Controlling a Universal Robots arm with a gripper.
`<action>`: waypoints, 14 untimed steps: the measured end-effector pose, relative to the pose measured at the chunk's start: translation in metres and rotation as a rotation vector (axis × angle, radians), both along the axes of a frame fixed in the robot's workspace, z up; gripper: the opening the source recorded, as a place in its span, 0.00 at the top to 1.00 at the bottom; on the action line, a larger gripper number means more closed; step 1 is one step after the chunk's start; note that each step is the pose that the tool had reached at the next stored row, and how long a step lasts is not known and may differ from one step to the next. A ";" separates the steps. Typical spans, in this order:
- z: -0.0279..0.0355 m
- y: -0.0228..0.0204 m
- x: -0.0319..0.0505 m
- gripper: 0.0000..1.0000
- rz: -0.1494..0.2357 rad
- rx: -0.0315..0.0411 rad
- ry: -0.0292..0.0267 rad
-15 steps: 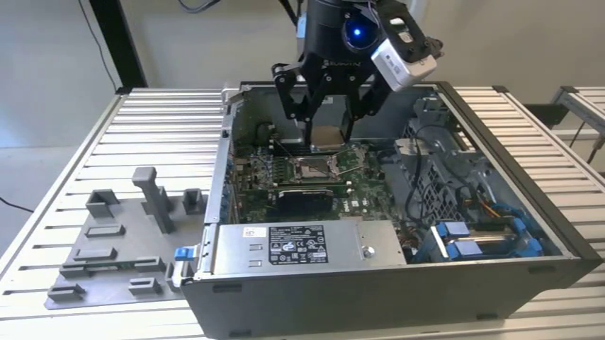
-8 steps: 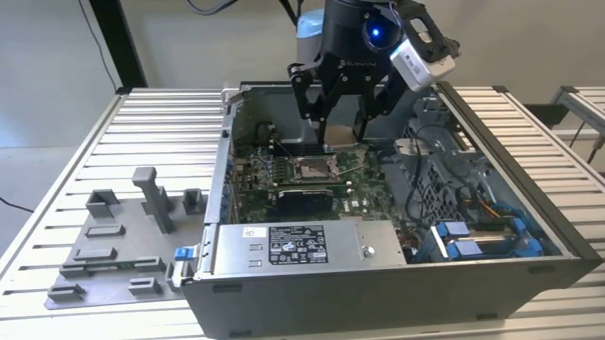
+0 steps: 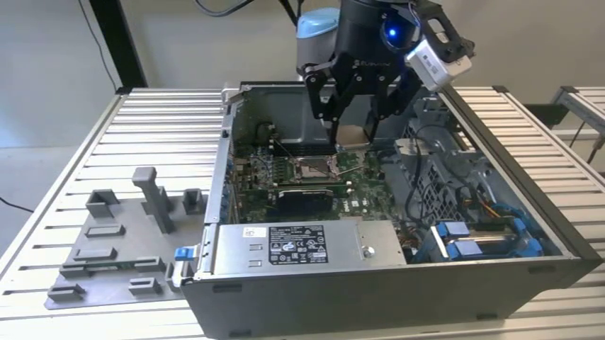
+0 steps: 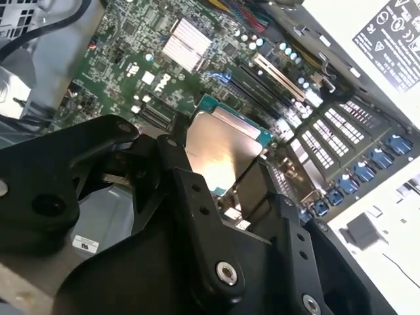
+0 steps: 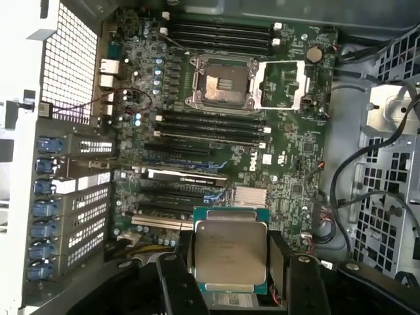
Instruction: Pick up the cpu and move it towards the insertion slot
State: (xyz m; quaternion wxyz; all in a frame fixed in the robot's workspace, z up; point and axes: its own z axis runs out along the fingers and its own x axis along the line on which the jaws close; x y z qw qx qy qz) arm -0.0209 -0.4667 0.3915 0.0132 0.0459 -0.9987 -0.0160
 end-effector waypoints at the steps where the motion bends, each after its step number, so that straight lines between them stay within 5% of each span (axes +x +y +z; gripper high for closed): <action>1: 0.0000 0.0000 0.0014 1.00 0.000 0.0000 0.0000; 14: 0.0000 0.0000 0.0068 1.00 0.000 0.0000 0.0000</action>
